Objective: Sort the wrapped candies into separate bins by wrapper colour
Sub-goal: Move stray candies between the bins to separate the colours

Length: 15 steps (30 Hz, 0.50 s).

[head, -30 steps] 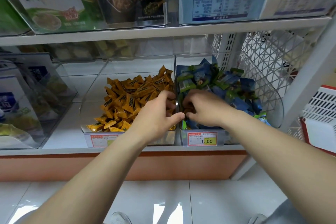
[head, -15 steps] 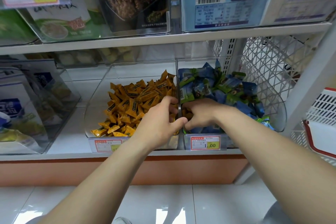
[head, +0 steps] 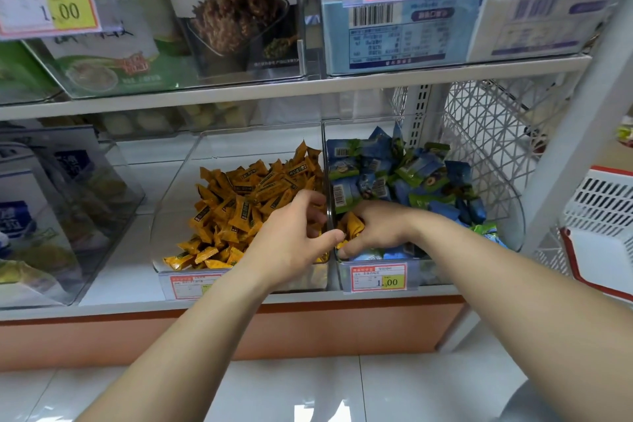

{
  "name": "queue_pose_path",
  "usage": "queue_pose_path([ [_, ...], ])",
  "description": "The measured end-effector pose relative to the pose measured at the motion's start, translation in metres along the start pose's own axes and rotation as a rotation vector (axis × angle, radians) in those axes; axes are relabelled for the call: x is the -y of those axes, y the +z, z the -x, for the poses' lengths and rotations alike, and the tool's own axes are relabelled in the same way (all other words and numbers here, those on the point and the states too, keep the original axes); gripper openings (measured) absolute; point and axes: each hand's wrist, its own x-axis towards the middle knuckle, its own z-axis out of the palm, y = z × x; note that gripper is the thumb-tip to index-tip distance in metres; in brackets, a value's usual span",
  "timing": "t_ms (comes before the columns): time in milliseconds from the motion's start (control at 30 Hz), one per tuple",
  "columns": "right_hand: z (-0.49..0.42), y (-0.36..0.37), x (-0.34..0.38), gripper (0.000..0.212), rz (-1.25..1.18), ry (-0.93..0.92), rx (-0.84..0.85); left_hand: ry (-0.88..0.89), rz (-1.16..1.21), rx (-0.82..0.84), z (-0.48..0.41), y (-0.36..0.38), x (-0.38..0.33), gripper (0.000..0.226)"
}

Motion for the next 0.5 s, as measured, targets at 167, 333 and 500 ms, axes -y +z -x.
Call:
queue_pose_path([
  [167, 0.005, -0.006, 0.003, 0.039, -0.107, -0.012, -0.119, -0.030, 0.047, 0.036, -0.004, -0.007, 0.001, 0.062],
  [333, 0.017, -0.018, 0.003, 0.029, -0.336, -0.004, -0.278, -0.082, 0.111, 0.009, -0.005, -0.008, -0.001, 0.050],
  [500, 0.028, -0.023, 0.005, 0.017, -0.482, -0.067, -0.292, 0.104, -0.209, -0.247, -0.001, 0.002, -0.019, 0.058],
])
